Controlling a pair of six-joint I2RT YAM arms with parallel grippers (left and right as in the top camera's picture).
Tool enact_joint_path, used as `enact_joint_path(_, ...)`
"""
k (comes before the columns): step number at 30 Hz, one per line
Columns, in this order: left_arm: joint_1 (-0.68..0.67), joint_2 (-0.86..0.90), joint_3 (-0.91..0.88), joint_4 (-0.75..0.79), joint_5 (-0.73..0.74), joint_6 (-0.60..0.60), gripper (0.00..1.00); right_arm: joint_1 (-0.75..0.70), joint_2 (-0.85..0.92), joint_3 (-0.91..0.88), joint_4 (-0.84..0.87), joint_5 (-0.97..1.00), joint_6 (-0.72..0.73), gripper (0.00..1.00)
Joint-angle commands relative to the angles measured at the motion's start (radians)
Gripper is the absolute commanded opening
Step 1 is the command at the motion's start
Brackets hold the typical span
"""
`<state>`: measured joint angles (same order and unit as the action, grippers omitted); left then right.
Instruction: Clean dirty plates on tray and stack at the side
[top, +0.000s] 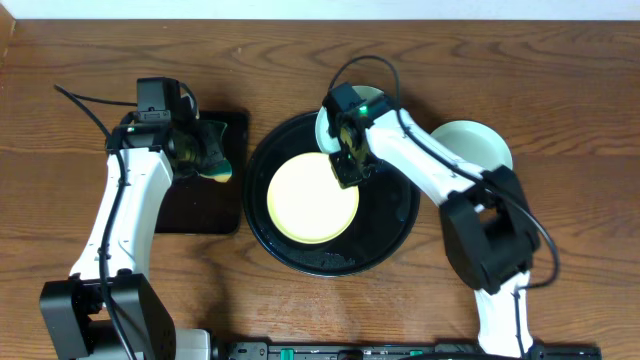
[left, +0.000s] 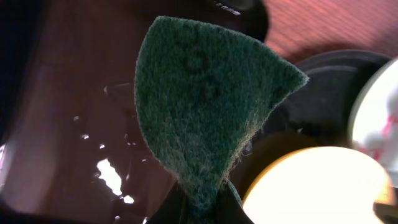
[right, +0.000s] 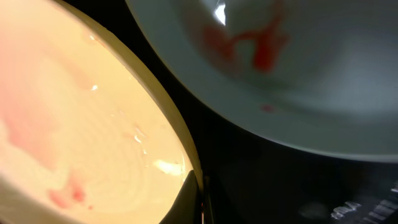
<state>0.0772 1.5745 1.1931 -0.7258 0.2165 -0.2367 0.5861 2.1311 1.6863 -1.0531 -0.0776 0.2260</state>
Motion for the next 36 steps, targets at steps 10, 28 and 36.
enact_joint_path(10, 0.006, -0.003, 0.014, 0.0, -0.058, -0.009, 0.07, 0.042, -0.229, 0.002, 0.012, 0.523, 0.005, 0.01)
enact_joint_path(28, 0.006, -0.003, 0.014, 0.0, -0.057, -0.009, 0.07, 0.307, -0.262, 0.002, 0.01, 1.221, 0.078, 0.01)
enact_joint_path(36, 0.006, -0.003, 0.014, 0.0, -0.057, -0.009, 0.07, 0.319, -0.262, 0.001, -0.041, 1.028, 0.229, 0.01)
